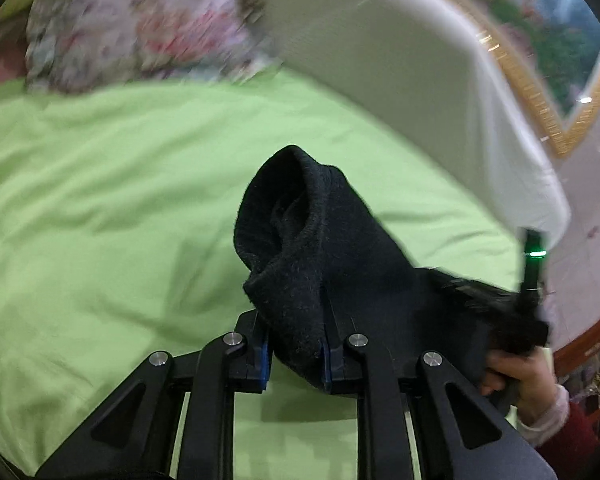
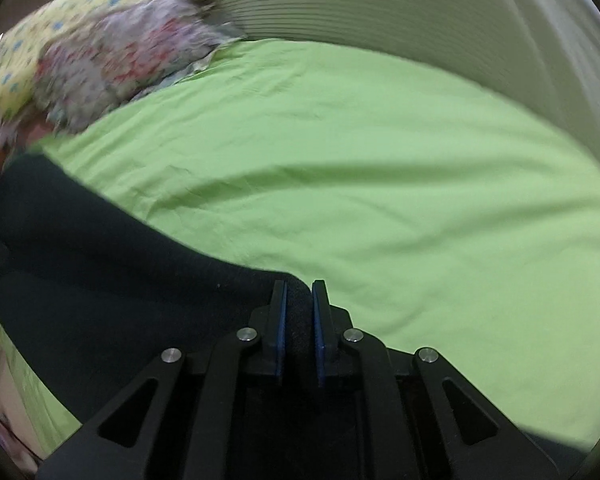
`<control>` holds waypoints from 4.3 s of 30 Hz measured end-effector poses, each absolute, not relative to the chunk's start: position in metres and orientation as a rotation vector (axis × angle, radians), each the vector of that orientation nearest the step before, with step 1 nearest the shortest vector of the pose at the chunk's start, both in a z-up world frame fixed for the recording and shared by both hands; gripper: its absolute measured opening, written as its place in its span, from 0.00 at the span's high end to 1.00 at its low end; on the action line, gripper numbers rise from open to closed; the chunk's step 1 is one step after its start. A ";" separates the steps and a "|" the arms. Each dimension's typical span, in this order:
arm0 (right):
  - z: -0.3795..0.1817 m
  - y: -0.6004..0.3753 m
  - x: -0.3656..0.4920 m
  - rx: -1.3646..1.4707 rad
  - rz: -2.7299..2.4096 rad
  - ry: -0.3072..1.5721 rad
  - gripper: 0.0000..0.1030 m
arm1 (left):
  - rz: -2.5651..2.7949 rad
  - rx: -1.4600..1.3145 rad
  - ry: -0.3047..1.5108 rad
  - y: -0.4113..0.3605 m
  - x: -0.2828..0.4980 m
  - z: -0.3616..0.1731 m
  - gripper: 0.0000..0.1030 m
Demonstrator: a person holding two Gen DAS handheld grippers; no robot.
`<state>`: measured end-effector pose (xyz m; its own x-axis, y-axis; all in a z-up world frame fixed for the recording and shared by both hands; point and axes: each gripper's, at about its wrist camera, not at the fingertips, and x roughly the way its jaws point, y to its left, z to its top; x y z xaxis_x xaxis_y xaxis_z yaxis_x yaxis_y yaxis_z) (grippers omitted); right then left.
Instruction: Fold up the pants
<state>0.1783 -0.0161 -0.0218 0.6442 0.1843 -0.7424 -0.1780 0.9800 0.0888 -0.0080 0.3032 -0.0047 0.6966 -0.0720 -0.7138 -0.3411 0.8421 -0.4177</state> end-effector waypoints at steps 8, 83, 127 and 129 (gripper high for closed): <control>0.004 -0.064 0.098 0.270 0.122 0.733 0.69 | 0.237 -0.405 0.820 0.308 -0.022 0.001 0.55; -0.101 -0.342 -0.160 1.079 -0.346 0.339 0.91 | -0.938 0.373 1.231 -0.224 0.212 -0.022 0.41; -0.012 -0.170 -0.048 0.680 0.275 0.422 0.91 | -0.875 -0.131 0.950 -0.003 0.144 0.026 0.90; -0.021 -0.163 -0.037 0.672 0.283 0.468 0.91 | -0.849 -0.154 0.964 0.010 0.141 0.012 0.90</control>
<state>-0.0373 -0.1628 -0.0213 0.8593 0.3970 -0.3226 -0.1013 0.7502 0.6535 0.1407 0.0102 0.0121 0.2844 -0.6956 -0.6598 0.5665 0.6771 -0.4697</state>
